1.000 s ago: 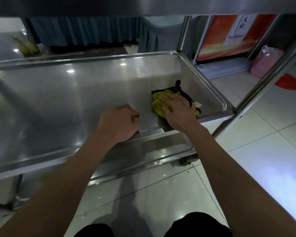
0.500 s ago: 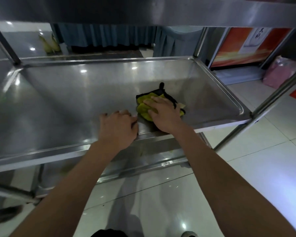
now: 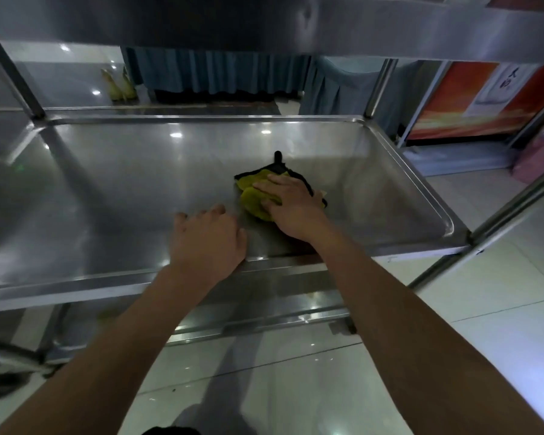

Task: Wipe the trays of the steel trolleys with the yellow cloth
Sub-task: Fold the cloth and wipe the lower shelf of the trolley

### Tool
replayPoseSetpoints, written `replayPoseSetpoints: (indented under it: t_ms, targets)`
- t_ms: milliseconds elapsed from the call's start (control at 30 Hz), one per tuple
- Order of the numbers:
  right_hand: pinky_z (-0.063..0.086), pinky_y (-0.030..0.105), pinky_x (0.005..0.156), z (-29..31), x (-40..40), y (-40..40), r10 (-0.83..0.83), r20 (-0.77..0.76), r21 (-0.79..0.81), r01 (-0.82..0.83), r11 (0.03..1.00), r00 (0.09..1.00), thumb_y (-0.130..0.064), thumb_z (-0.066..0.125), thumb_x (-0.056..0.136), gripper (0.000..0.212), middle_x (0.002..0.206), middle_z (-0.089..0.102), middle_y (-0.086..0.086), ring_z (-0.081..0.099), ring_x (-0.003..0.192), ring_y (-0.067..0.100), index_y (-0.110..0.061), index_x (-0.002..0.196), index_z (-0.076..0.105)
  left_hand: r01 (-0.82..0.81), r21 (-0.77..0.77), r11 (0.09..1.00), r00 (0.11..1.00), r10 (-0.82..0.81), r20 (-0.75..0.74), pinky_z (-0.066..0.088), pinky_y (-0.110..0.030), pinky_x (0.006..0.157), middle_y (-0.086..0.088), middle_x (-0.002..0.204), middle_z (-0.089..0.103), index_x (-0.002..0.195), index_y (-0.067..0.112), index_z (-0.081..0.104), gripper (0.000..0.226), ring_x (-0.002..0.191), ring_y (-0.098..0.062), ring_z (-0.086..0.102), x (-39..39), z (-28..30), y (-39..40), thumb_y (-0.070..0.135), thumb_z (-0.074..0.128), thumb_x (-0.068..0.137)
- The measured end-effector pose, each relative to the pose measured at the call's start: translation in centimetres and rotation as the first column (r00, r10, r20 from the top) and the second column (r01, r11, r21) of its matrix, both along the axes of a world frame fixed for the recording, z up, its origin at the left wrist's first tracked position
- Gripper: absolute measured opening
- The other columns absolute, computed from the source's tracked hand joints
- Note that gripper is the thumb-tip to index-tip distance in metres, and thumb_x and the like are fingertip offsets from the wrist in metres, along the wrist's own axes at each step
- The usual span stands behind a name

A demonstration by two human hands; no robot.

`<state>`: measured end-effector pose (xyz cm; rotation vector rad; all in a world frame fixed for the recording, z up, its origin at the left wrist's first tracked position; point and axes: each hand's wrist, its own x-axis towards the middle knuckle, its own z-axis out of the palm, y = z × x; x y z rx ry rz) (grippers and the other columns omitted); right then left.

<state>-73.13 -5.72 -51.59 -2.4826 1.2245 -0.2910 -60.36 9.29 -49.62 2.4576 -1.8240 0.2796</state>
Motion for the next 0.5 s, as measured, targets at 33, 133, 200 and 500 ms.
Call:
replayPoseSetpoints:
  t_ms: [33, 133, 200, 500]
  targets:
    - [0.008, 0.061, 0.118, 0.1, -1.5, -1.3, -0.039, -0.007, -0.01, 0.039, 0.999, 0.999, -0.049, 0.04, 0.102, 0.042, 0.161, 0.026, -0.019, 0.018, 0.149, 0.016, -0.052, 0.143, 0.043, -0.015, 0.006, 1.0, 1.0, 0.015, 0.016, 0.043, -0.041, 0.084, -0.002, 0.093, 0.063, 0.089, 0.019, 0.072, 0.039, 0.084, -0.029, 0.066, -0.2, 0.1, -0.3, 0.045, 0.043, 0.094]
    - [0.015, 0.057, 0.117, 0.1, -7.3, -5.8, -0.187, 0.024, -0.068, 0.188, 0.98, 0.982, -0.046, 0.042, 0.102, 0.041, 0.16, 0.031, -0.014, 0.024, 0.148, 0.02, -0.047, 0.142, 0.048, -0.051, 0.005, 0.999, 0.998, 0.051, 0.036, 0.043, -0.04, 0.082, -0.004, 0.088, 0.064, 0.081, 0.015, 0.072, 0.041, 0.079, -0.032, 0.066, -0.5, 0.1, -1.3, 0.044, 0.045, 0.093]
    - [0.017, 0.057, 0.117, 0.0, -10.8, -8.3, -0.259, 0.019, -0.077, 0.259, 0.963, 0.966, -0.044, 0.043, 0.102, 0.042, 0.16, 0.033, -0.011, 0.027, 0.147, 0.022, -0.044, 0.143, 0.048, -0.07, 0.014, 0.997, 0.997, 0.069, 0.045, 0.043, -0.04, 0.08, -0.005, 0.087, 0.064, 0.08, 0.014, 0.072, 0.045, 0.078, -0.032, 0.066, -0.8, 0.1, -2.2, 0.047, 0.045, 0.093]
    - [0.019, 0.054, 0.119, 0.3, -17.9, -13.6, -0.441, 0.015, -0.087, 0.441, 0.893, 0.897, -0.035, 0.041, 0.102, 0.048, 0.158, 0.037, 0.003, 0.034, 0.142, 0.031, -0.028, 0.15, 0.042, -0.079, 0.066, 0.995, 0.987, 0.069, 0.144, 0.044, -0.04, 0.079, -0.01, 0.089, 0.066, 0.086, 0.013, 0.072, 0.05, 0.079, -0.033, 0.067, -2.2, 0.5, -4.6, 0.056, 0.048, 0.091]
